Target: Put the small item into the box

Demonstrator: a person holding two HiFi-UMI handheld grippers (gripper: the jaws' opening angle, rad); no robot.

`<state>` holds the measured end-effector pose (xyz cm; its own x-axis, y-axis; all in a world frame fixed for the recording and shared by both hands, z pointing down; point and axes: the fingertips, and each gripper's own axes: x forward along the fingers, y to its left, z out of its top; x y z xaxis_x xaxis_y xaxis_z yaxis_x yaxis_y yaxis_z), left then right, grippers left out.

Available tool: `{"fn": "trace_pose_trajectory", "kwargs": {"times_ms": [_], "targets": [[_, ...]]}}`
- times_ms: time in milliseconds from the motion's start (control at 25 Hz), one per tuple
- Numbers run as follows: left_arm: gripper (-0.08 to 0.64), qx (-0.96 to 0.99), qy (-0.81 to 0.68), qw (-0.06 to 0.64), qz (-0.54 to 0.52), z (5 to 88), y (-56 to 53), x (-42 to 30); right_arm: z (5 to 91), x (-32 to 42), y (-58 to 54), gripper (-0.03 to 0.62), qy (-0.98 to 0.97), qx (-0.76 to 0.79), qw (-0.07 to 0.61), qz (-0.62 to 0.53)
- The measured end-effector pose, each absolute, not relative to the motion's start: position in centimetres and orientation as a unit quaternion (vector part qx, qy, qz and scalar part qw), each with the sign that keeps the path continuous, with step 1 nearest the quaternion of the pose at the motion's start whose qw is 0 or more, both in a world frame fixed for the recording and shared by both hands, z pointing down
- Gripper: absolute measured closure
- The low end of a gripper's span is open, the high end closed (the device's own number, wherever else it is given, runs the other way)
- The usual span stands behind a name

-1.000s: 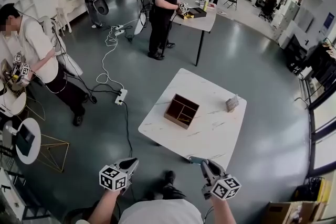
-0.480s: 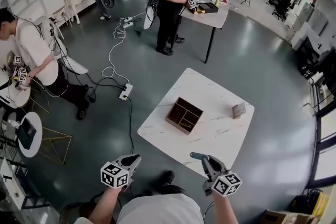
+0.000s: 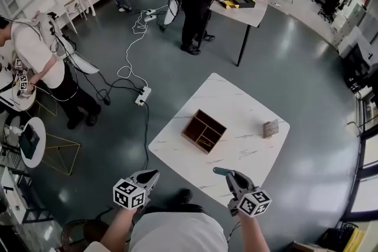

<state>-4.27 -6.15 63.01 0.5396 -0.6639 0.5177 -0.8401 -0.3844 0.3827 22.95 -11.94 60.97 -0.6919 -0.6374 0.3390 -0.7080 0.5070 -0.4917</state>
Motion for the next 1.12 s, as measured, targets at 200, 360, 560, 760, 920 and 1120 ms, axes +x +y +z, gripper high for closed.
{"fn": "trace_pose_trajectory", "kwargs": {"times_ms": [200,360,560,760,920,1120], "targets": [[0.546,0.818,-0.461,0.314,0.143,63.0,-7.8,-3.1,61.2,23.5,-13.9,0.511,-0.867,0.385,0.064,0.310],[0.546,0.816,-0.461,0.316,0.147,63.1,-8.6,-2.8,61.6,23.3,-14.7,0.511,-0.867,0.380,0.069,0.315],[0.546,0.815,-0.459,0.320,0.152,63.4,-9.5,-3.4,62.8,22.4,-15.3,0.511,-0.868,0.375,0.082,0.316],[0.546,0.812,-0.449,0.337,0.158,65.1,-10.4,-4.0,64.8,21.9,-16.2,0.511,-0.858,0.386,0.101,0.324],[0.546,0.818,-0.431,0.340,0.172,66.5,-11.6,-4.9,66.0,21.2,-17.1,0.511,-0.846,0.404,0.109,0.330],[0.546,0.829,-0.407,0.336,0.184,66.9,-13.7,-5.8,66.8,20.5,-18.3,0.511,-0.833,0.426,0.130,0.327]]}}
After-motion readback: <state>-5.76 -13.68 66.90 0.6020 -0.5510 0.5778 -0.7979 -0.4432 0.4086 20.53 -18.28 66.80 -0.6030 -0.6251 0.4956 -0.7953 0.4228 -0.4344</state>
